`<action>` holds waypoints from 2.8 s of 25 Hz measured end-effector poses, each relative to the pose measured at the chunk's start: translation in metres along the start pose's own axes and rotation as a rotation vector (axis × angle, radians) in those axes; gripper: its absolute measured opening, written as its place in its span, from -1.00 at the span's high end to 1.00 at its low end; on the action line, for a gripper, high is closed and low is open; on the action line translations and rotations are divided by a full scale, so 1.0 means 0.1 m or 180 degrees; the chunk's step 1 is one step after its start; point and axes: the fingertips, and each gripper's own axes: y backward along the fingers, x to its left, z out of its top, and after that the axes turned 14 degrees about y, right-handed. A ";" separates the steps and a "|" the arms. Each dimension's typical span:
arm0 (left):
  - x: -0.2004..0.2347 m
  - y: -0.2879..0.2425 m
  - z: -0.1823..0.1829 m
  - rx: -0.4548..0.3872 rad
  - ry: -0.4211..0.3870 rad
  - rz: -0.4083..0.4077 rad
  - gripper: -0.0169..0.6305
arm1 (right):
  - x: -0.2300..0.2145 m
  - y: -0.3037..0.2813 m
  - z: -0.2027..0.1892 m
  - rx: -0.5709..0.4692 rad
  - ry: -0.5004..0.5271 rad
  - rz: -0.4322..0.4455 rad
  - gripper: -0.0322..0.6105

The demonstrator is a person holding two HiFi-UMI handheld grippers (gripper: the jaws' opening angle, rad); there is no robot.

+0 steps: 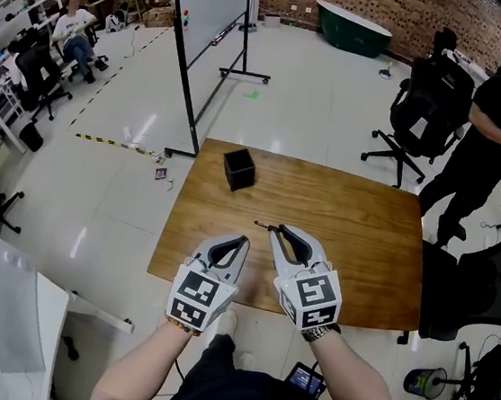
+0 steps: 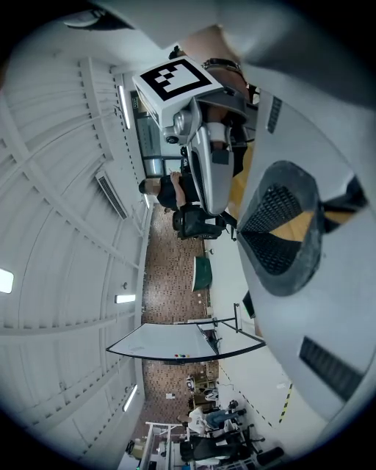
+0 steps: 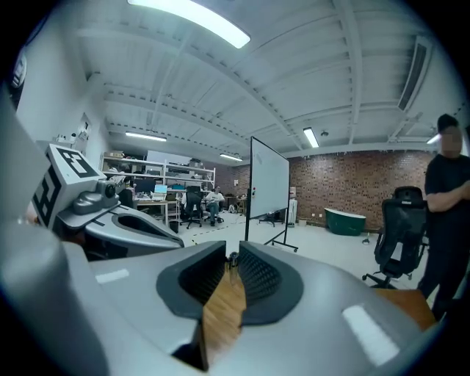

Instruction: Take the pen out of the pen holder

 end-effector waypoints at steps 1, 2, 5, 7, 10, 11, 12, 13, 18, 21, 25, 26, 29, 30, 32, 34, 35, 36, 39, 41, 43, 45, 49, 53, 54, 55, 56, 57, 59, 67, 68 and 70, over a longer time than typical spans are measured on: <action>-0.04 0.04 0.00 -0.0006 -0.0008 0.0004 0.93 | 0.03 0.05 0.02 -0.0011 0.0007 0.0005 0.73; -0.08 0.09 -0.01 -0.0012 -0.0014 0.0007 0.93 | 0.06 0.11 0.03 -0.0021 0.0013 0.0009 0.73; -0.20 0.23 -0.01 -0.0037 -0.0036 0.0018 0.93 | 0.14 0.27 0.08 -0.0055 0.0033 0.0019 0.73; -0.27 0.31 -0.02 -0.0054 -0.0055 0.0026 0.93 | 0.19 0.35 0.11 -0.0079 0.0044 0.0026 0.73; -0.35 0.41 -0.04 -0.0065 -0.0081 0.0036 0.93 | 0.27 0.47 0.14 -0.0114 0.0048 0.0037 0.73; -0.38 0.44 -0.04 -0.0066 -0.0087 0.0039 0.93 | 0.29 0.51 0.15 -0.0125 0.0049 0.0040 0.73; -0.40 0.47 -0.05 -0.0068 -0.0092 0.0042 0.93 | 0.31 0.55 0.16 -0.0137 0.0051 0.0044 0.73; -0.42 0.49 -0.04 -0.0071 -0.0099 0.0045 0.93 | 0.33 0.58 0.18 -0.0149 0.0055 0.0048 0.73; -0.51 0.60 -0.01 -0.0085 -0.0142 0.0055 0.93 | 0.39 0.71 0.27 -0.0210 0.0059 0.0070 0.73; -0.56 0.67 -0.01 -0.0088 -0.0154 0.0067 0.93 | 0.45 0.78 0.28 -0.0227 0.0051 0.0091 0.73; -0.59 0.76 -0.01 -0.0100 -0.0147 0.0082 0.93 | 0.53 0.86 0.31 -0.0235 0.0048 0.0127 0.73; -0.60 0.79 -0.01 -0.0101 -0.0149 0.0084 0.93 | 0.55 0.88 0.32 -0.0240 0.0051 0.0135 0.73; -0.61 0.85 -0.02 -0.0090 -0.0149 0.0086 0.93 | 0.60 0.91 0.35 -0.0254 0.0049 0.0151 0.73; -0.60 0.88 -0.03 -0.0085 -0.0148 0.0088 0.93 | 0.62 0.92 0.36 -0.0260 0.0047 0.0156 0.73; -0.57 0.92 -0.04 -0.0079 -0.0151 0.0095 0.93 | 0.66 0.92 0.39 -0.0276 0.0047 0.0165 0.73; -0.54 0.97 -0.05 -0.0072 -0.0159 0.0099 0.93 | 0.70 0.91 0.41 -0.0288 0.0043 0.0173 0.73; -0.52 1.00 -0.06 -0.0066 -0.0162 0.0097 0.93 | 0.73 0.91 0.42 -0.0289 0.0041 0.0174 0.73; -0.50 1.02 -0.06 -0.0060 -0.0162 0.0092 0.93 | 0.76 0.90 0.42 -0.0287 0.0038 0.0173 0.73; -0.42 1.08 -0.09 -0.0037 -0.0140 0.0074 0.93 | 0.83 0.86 0.43 -0.0268 0.0013 0.0160 0.73; -0.36 1.13 -0.08 -0.0034 -0.0135 0.0055 0.93 | 0.87 0.85 0.43 -0.0250 -0.0003 0.0135 0.73; -0.30 1.18 -0.07 -0.0038 -0.0143 0.0024 0.93 | 0.90 0.83 0.46 -0.0238 -0.0016 0.0092 0.73; -0.24 1.24 -0.07 -0.0040 -0.0149 -0.0012 0.93 | 0.96 0.82 0.49 -0.0230 -0.0019 0.0057 0.73; -0.17 1.33 -0.08 -0.0053 -0.0150 -0.0085 0.93 | 1.07 0.82 0.56 -0.0222 -0.0004 0.0017 0.73; -0.11 1.41 -0.05 -0.0081 -0.0152 -0.0152 0.93 | 1.16 0.80 0.63 -0.0210 0.0013 -0.0004 0.73; -0.09 1.43 -0.05 -0.0087 -0.0151 -0.0164 0.93 | 1.18 0.80 0.65 -0.0205 0.0007 -0.0007 0.73; -0.08 1.45 -0.05 -0.0093 -0.0150 -0.0173 0.93 | 1.20 0.80 0.66 -0.0201 -0.0001 -0.0012 0.73; -0.07 1.47 -0.04 -0.0099 -0.0151 -0.0181 0.93 | 1.21 0.79 0.67 -0.0197 -0.0003 -0.0018 0.73; -0.06 1.49 -0.04 -0.0107 -0.0152 -0.0188 0.93 | 1.23 0.79 0.68 -0.0195 0.0000 -0.0024 0.73; -0.04 1.52 -0.04 -0.0119 -0.0150 -0.0204 0.93 | 1.27 0.78 0.70 -0.0196 0.0013 -0.0035 0.73; 0.00 1.58 -0.01 -0.0162 -0.0141 -0.0240 0.93 | 1.37 0.77 0.74 -0.0191 0.0019 -0.0048 0.73; 0.00 1.58 -0.01 -0.0165 -0.0141 -0.0241 0.93 | 1.38 0.77 0.74 -0.0190 0.0021 -0.0049 0.73; 0.01 1.58 -0.01 -0.0169 -0.0138 -0.0240 0.93 | 1.38 0.77 0.74 -0.0185 0.0025 -0.0050 0.73</action>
